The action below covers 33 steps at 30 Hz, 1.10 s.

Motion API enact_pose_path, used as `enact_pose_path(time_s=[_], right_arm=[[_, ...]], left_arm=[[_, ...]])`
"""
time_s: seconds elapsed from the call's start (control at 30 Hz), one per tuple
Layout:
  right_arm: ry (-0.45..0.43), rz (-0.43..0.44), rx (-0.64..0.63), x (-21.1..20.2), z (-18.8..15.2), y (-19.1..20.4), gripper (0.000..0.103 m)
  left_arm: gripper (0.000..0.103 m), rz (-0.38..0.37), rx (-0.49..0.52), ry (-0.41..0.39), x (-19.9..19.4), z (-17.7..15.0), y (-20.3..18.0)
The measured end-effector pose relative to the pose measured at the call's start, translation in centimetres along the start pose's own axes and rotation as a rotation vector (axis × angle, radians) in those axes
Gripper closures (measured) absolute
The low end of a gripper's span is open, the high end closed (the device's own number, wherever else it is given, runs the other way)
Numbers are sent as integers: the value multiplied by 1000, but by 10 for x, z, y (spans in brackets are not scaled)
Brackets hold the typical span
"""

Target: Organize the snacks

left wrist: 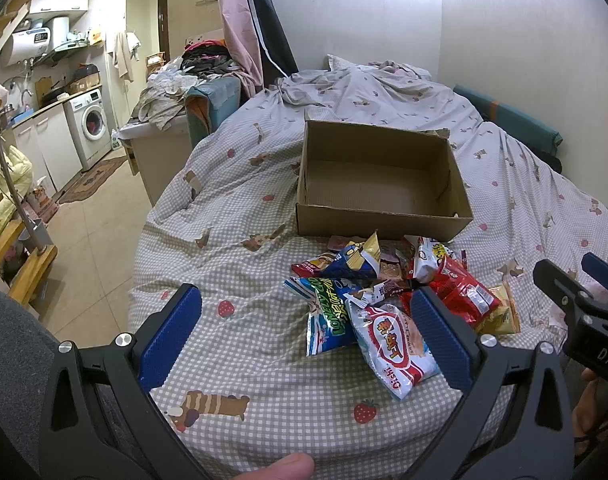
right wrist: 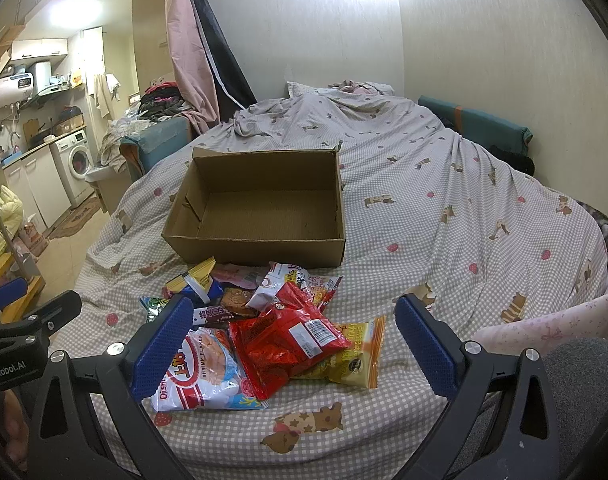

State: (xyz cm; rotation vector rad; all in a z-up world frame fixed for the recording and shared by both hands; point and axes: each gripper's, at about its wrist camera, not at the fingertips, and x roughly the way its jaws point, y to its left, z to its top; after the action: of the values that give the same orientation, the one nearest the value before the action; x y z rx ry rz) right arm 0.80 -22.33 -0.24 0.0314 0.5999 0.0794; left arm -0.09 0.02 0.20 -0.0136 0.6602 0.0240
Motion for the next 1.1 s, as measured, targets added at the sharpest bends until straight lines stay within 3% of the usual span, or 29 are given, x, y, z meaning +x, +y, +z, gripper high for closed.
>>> enact_pose_path(time_s=[1.1], right_arm=[[1, 0, 7, 0, 0, -2, 0]], left_arm=[[0, -4, -7, 7, -2, 0, 3]])
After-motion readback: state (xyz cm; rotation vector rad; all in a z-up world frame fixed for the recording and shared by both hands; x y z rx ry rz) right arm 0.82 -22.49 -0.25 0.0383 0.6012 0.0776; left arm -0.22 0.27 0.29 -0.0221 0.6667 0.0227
